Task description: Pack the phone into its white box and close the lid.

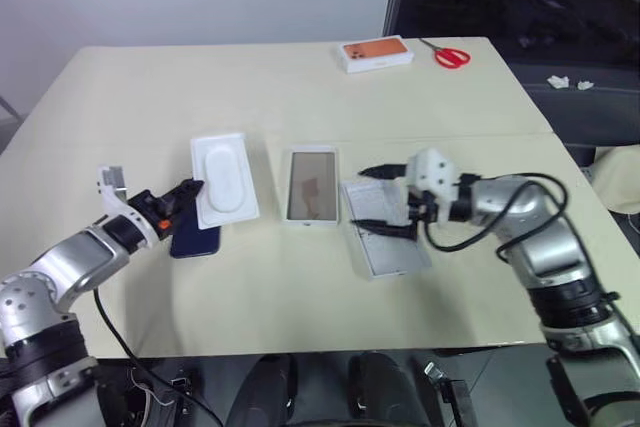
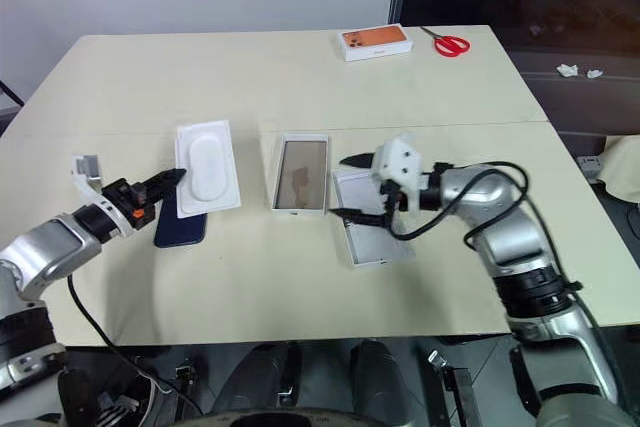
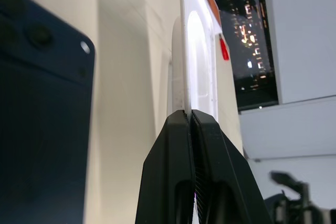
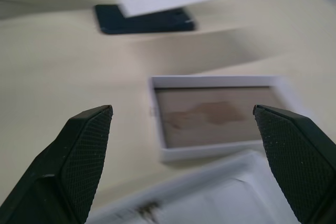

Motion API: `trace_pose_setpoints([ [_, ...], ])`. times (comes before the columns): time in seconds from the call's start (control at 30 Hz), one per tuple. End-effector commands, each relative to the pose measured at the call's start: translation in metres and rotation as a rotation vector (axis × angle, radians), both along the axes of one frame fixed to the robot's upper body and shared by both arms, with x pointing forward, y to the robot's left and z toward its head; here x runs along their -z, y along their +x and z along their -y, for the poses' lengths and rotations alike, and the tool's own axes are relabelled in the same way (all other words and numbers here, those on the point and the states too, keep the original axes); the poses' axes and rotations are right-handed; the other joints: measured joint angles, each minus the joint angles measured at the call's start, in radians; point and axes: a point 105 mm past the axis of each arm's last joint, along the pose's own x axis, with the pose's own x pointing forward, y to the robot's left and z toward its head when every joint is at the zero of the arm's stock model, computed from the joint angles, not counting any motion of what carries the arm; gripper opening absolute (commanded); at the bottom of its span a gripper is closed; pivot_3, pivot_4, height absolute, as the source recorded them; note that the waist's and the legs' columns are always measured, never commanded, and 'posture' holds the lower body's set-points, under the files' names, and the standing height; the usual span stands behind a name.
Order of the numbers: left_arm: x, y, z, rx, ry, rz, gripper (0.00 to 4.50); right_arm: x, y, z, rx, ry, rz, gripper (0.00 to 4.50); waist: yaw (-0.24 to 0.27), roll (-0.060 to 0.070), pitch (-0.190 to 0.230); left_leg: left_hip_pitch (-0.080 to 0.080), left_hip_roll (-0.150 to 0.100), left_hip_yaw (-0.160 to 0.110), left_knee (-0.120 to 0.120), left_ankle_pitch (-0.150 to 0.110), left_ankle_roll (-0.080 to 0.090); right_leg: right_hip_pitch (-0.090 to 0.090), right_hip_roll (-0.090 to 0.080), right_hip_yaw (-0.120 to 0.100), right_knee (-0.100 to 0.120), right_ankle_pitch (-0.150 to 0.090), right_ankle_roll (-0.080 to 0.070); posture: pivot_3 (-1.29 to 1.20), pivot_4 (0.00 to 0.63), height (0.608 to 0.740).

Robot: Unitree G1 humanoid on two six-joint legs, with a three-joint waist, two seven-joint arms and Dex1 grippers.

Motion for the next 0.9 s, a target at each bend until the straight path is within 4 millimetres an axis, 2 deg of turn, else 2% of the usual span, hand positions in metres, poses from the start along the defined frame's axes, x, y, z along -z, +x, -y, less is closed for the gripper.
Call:
trace_pose_setpoints([
  [0.03, -0.018, -0.001, -0.006, 0.013, -0.004, 0.068, 0.05, -0.003, 0.004, -0.022, -0.02, -0.008, 0.027, 4.5, 0.001, 0.0, 0.0, 0.0, 0.0, 0.0, 0.0, 0.0, 0.0, 0.0, 0.0, 0.0, 0.0, 0.0, 0.0, 0.0, 0.15, 0.74],
  [0.13, -0.018, -0.003, -0.003, 0.032, 0.009, 0.069, 0.05, 0.01, 0.006, -0.037, -0.036, -0.032, 0.012, 4.5, 0.003, -0.001, 0.0, 0.0, 0.0, 0.0, 0.0, 0.0, 0.0, 0.0, 0.0, 0.0, 0.0, 0.0, 0.0, 0.0, 0.15, 0.74],
  [0.27, -0.016, -0.005, -0.001, 0.031, 0.009, 0.068, 0.05, 0.016, 0.01, -0.046, -0.027, -0.024, -0.02, 4.5, 0.003, -0.002, -0.001, 0.0, 0.0, 0.0, 0.0, 0.0, 0.0, 0.0, -0.001, 0.0, 0.0, 0.0, 0.0, 0.0, 0.15, 0.74],
  [0.3, -0.016, -0.005, -0.001, 0.032, 0.008, 0.069, 0.01, 0.02, 0.011, -0.05, -0.029, -0.032, -0.027, 4.25, 0.002, -0.002, -0.001, 0.0, 0.0, 0.0, 0.0, 0.0, 0.0, 0.0, -0.001, 0.0, 0.0, 0.0, 0.0, 0.0, 0.15, 0.74],
  [0.37, -0.016, -0.005, 0.0, 0.031, 0.007, 0.071, 0.0, 0.028, 0.012, -0.053, -0.024, -0.064, -0.023, 3.66, 0.0, -0.002, -0.001, 0.0, 0.0, 0.0, -0.001, 0.0, 0.0, -0.001, 0.0, 0.0, 0.0, 0.0, 0.0, 0.0, 0.15, 0.74],
  [0.4, -0.016, -0.005, 0.001, 0.03, 0.006, 0.072, 0.0, 0.034, 0.014, -0.052, -0.019, -0.095, -0.01, 3.21, -0.001, -0.002, -0.001, 0.0, 0.0, 0.0, -0.001, 0.0, 0.0, -0.001, 0.0, 0.0, 0.001, 0.0, 0.0, 0.0, 0.15, 0.74],
  [0.5, -0.016, -0.005, 0.003, 0.038, 0.007, 0.074, 0.0, 0.049, 0.018, -0.048, -0.006, -0.176, 0.027, 1.69, -0.001, -0.002, -0.001, 0.0, 0.0, 0.0, -0.001, 0.0, 0.0, -0.002, 0.0, 0.0, 0.001, 0.0, 0.0, 0.0, 0.15, 0.74],
  [0.57, -0.016, -0.005, 0.004, 0.039, 0.009, 0.074, 0.0, 0.051, 0.019, -0.046, 0.0, -0.18, 0.02, 0.56, -0.001, -0.003, -0.001, 0.0, 0.0, 0.0, -0.001, 0.0, 0.0, -0.001, 0.0, 0.0, 0.001, 0.0, 0.0, 0.0, 0.15, 0.74],
  [0.6, -0.016, -0.005, 0.005, 0.039, 0.01, 0.074, 0.0, 0.052, 0.019, -0.045, -0.002, -0.185, 0.02, 0.16, -0.001, -0.003, -0.001, 0.0, 0.0, 0.0, -0.001, 0.0, 0.0, -0.001, 0.0, 0.0, 0.001, 0.0, 0.0, 0.0, 0.15, 0.74],
  [0.73, -0.016, -0.005, 0.005, 0.037, 0.011, 0.076, 0.0, 0.051, 0.019, -0.041, -0.013, -0.198, 0.032, 0.06, 0.001, -0.003, -0.001, 0.0, 0.0, 0.0, 0.0, 0.0, 0.0, -0.001, 0.0, 0.0, 0.001, 0.0, 0.0, 0.0, 0.15, 0.74],
  [0.9, -0.018, -0.004, 0.011, 0.058, -0.005, 0.086, 0.0, 0.033, -0.005, -0.043, -0.153, -0.115, 0.011, 0.06, 0.001, -0.003, -0.001, 0.0, 0.0, 0.0, 0.0, 0.0, 0.0, -0.001, 0.0, 0.0, 0.001, 0.0, 0.0, 0.0, 0.15, 0.74],
])
